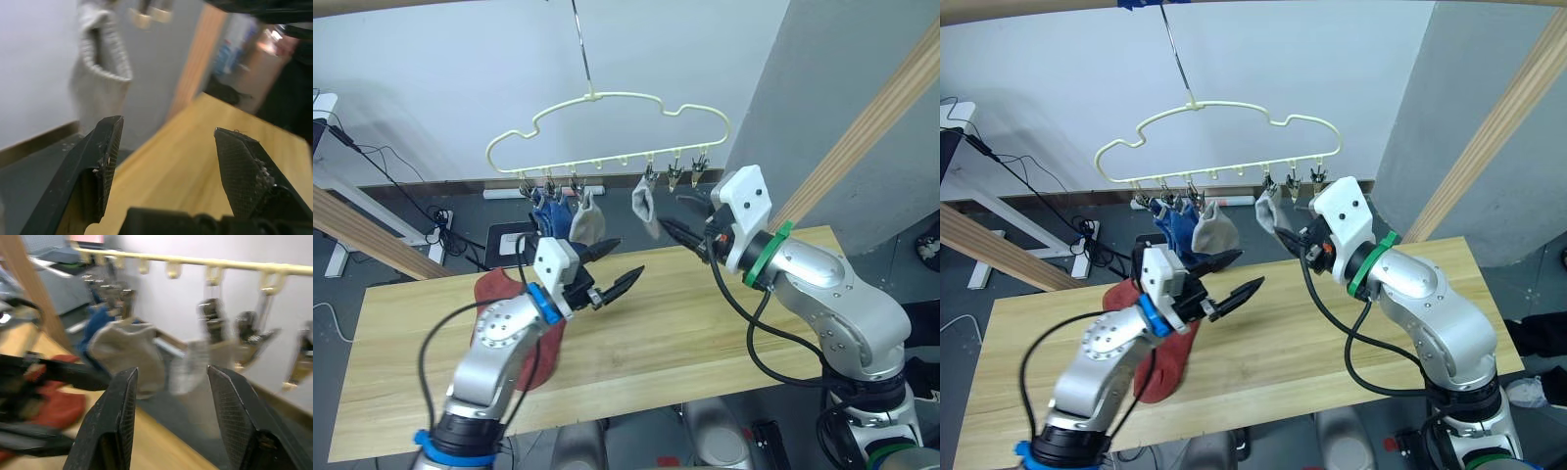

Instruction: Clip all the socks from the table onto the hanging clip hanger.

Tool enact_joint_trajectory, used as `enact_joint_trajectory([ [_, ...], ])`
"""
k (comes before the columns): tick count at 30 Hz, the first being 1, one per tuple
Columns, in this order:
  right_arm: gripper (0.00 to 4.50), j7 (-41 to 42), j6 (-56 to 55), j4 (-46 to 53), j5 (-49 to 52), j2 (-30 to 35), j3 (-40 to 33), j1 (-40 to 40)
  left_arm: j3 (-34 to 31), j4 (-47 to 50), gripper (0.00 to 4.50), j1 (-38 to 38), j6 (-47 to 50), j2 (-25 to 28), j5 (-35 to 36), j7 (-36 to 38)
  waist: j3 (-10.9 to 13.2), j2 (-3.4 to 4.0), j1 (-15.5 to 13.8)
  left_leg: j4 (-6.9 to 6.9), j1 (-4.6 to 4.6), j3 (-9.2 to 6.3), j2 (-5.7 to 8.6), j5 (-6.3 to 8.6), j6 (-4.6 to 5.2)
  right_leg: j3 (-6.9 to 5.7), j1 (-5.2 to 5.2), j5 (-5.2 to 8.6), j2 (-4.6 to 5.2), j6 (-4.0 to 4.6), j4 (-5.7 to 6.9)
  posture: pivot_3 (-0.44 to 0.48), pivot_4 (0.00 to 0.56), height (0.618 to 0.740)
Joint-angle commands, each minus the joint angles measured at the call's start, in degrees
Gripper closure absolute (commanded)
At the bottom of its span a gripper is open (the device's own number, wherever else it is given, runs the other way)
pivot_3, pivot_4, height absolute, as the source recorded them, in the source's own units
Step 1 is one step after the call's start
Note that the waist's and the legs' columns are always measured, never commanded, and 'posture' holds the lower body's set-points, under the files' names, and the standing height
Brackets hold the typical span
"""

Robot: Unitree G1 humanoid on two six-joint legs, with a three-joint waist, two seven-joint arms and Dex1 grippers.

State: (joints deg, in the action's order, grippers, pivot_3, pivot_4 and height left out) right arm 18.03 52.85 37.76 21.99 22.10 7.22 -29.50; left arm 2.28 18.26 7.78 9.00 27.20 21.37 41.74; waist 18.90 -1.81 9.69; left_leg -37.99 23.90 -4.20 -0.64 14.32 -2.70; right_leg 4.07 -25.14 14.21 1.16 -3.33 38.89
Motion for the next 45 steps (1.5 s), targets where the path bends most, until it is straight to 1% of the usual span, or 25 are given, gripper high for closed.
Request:
enact_joint_trajectory([
  [1,2.17,-1.5,-3.5,0.0,-3.3,-0.3,1.8,0.0,-2.2,4.4,1.22,1.1,2.9,1.5,4.2,1.8,0.0,0.0,0.0,0.0,0.0,0.0,0.0,0.0,-0.01,0.0,0.0,0.0,0.0,0.0,0.0,-0.249,0.285,0.735],
  [4,2.17,-4.9,-5.7,-3.9,-7.9,-1.9,3.4,-0.8,-4.0,6.8,1.22,3.8,7.7,3.5,7.9,1.9,0.0,-0.01,-0.1,-0.01,0.01,0.03,0.01,-0.01,-0.02,0.03,0.02,0.0,0.01,0.01,-0.02,-0.245,0.283,0.735],
  [9,2.17,-5.4,-8.2,-7.9,-10.8,-4.0,4.3,-2.0,-4.4,7.9,1.22,7.2,10.8,3.3,9.5,0.4,0.0,0.0,-0.2,-0.01,0.02,0.02,0.01,-0.01,-0.03,0.02,0.01,-0.01,0.01,0.02,-0.01,-0.237,0.28,0.735],
  [12,2.17,-6.3,-9.6,-10.7,-13.1,-5.2,4.9,-2.9,-4.3,7.9,1.22,8.6,11.5,2.9,9.5,0.1,0.0,0.0,-0.2,0.01,0.01,0.02,0.01,-0.01,-0.03,0.01,0.01,-0.02,0.02,0.03,-0.01,-0.234,0.274,0.735],
  [20,2.17,-7.4,-14.2,-15.7,-17.9,-9.0,5.9,-5.2,-4.5,6.8,1.22,9.3,11.4,2.8,8.7,0.3,0.0,-0.01,-0.2,0.01,0.01,0.01,0.01,-0.01,-0.03,0.01,-0.01,-0.05,0.03,0.08,0.02,-0.229,0.268,0.735],
  [30,2.17,-8.7,-16.6,-16.6,-22.0,-10.7,4.9,-6.0,-4.3,6.1,1.22,10.4,11.3,3.0,8.2,0.5,0.0,-0.01,-0.2,0.0,0.02,0.0,0.01,-0.02,-0.04,0.0,-0.01,-0.07,0.04,0.11,0.05,-0.229,0.264,0.735],
  [33,2.17,-9.0,-16.0,-16.8,-22.2,-11.6,4.3,-6.1,-4.2,5.7,1.22,10.8,11.1,2.8,7.9,0.6,0.0,-0.01,-0.2,0.0,0.01,0.0,0.01,-0.02,-0.04,0.0,-0.01,-0.08,0.05,0.12,0.07,-0.235,0.26,0.735],
  [38,2.17,-11.3,-10.3,-15.3,-20.0,-16.6,0.4,-6.4,-4.0,5.5,1.22,11.6,11.1,2.7,7.8,0.6,0.0,-0.01,-0.2,0.0,0.01,-0.01,0.0,-0.02,-0.04,-0.01,-0.01,-0.1,0.04,0.16,0.08,-0.235,0.26,0.735],
  [45,2.17,-13.0,-4.6,-13.1,-18.4,-20.7,-2.5,-7.1,-4.0,5.2,1.22,12.1,11.1,2.7,7.6,0.7,0.0,-0.01,-0.2,0.0,0.01,-0.02,-0.02,-0.02,-0.05,-0.02,-0.01,-0.11,0.07,0.16,0.09,-0.24,0.255,0.735],
])
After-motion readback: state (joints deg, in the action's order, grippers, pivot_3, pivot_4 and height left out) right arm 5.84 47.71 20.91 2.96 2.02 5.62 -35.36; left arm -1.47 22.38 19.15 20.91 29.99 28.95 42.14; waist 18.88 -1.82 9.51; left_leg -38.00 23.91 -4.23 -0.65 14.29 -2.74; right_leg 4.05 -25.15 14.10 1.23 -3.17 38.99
